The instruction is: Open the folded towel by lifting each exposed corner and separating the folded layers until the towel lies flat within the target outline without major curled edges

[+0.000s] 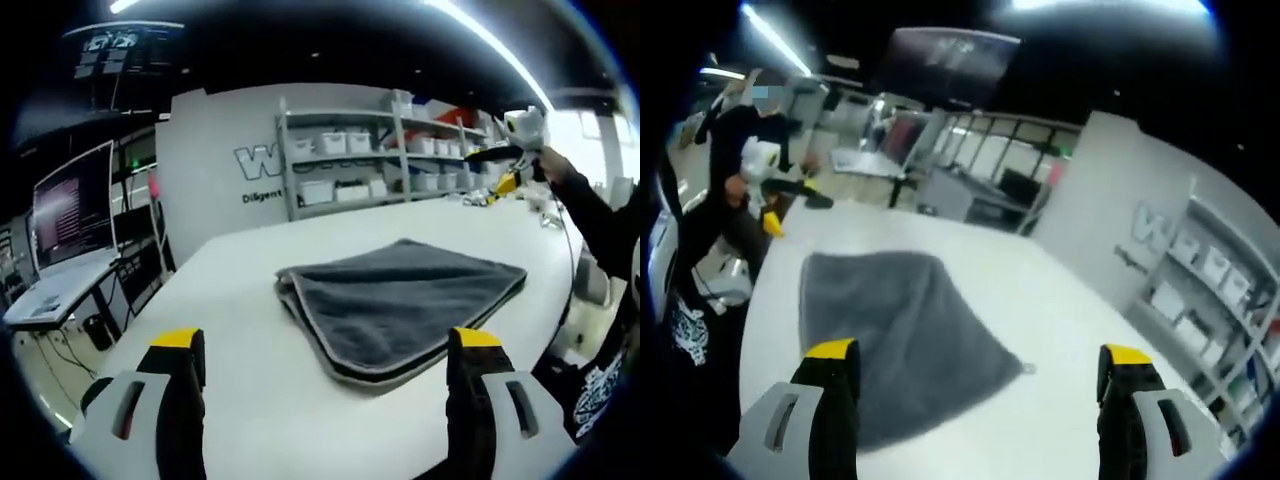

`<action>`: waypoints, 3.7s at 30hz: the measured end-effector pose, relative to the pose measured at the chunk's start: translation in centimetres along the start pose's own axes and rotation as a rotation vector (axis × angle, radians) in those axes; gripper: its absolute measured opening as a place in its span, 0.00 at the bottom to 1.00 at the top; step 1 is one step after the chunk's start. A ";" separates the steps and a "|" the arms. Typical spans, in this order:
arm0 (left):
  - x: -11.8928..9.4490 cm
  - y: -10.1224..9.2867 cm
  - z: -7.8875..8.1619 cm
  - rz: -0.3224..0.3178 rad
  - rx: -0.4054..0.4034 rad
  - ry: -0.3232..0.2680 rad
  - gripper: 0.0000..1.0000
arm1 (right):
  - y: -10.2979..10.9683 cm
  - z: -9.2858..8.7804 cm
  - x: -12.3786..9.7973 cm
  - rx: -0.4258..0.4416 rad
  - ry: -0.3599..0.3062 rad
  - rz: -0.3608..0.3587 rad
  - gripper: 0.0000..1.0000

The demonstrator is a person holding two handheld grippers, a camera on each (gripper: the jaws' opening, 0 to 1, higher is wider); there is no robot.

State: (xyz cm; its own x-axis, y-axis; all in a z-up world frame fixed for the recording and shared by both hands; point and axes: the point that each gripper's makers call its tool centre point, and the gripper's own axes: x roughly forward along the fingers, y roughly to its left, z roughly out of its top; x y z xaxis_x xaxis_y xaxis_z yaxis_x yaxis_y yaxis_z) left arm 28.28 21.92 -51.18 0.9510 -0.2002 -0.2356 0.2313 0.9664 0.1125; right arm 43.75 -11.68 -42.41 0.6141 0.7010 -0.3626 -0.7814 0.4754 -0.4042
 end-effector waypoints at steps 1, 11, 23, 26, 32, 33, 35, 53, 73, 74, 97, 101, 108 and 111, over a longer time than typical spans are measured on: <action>0.0 -0.1 -0.1 -0.005 -0.002 0.005 0.95 | 0.0 0.1 0.3 -0.006 0.004 0.007 1.00; 0.3 -0.7 0.6 -0.038 0.005 0.030 0.94 | -1.8 1.8 3.4 -0.048 0.047 0.066 1.00; 1.0 0.4 0.2 -0.016 -0.041 0.059 0.98 | -3.0 5.5 5.0 -0.114 0.040 0.126 1.00; 1.8 0.6 0.4 -0.003 -0.056 0.055 0.96 | -2.8 5.9 5.6 -0.146 0.058 0.170 1.00; 3.2 0.2 0.0 -0.014 -0.029 0.074 0.98 | -3.4 6.4 7.3 -0.221 0.107 0.222 1.00; 3.5 0.0 -0.1 -0.016 -0.028 0.078 0.98 | -3.6 6.6 7.6 -0.228 0.109 0.227 1.00; 3.9 -0.3 -0.1 -0.026 -0.031 0.080 0.96 | -3.8 6.9 8.1 -0.237 0.113 0.235 1.00; 4.2 -1.4 -1.0 -0.074 -0.025 0.127 0.93 | -5.6 10.1 12.1 -0.376 0.173 0.388 0.99; 4.3 -2.9 -2.4 -0.142 -0.020 0.164 0.74 | -3.0 10.7 15.6 -0.500 0.269 0.538 0.82; 4.4 -3.1 -2.5 -0.149 -0.028 0.167 0.71 | -2.9 10.7 15.9 -0.510 0.270 0.537 0.80; 5.1 -3.9 -5.4 -0.206 -0.128 0.247 0.42 | 0.9 12.3 24.3 -0.610 0.295 0.629 0.69; 5.2 -4.0 -5.5 -0.217 -0.152 0.254 0.38 | 1.5 12.2 25.3 -0.618 0.293 0.642 0.68; 5.5 -4.1 -5.9 -0.216 -0.131 0.269 0.32 | 2.5 10.7 27.8 -0.653 0.329 0.652 0.67; 5.5 -3.7 -6.2 -0.204 -0.124 0.278 0.27 | 3.2 10.6 28.6 -0.661 0.326 0.677 0.63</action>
State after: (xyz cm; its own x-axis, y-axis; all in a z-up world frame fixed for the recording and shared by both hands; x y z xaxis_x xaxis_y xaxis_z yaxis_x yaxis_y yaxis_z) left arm 31.38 18.19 -58.85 0.7920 -0.3556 -0.4962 0.3674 0.9268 -0.0778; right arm 57.63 15.55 -45.24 0.1408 0.4880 -0.8614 -0.8196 -0.4306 -0.3779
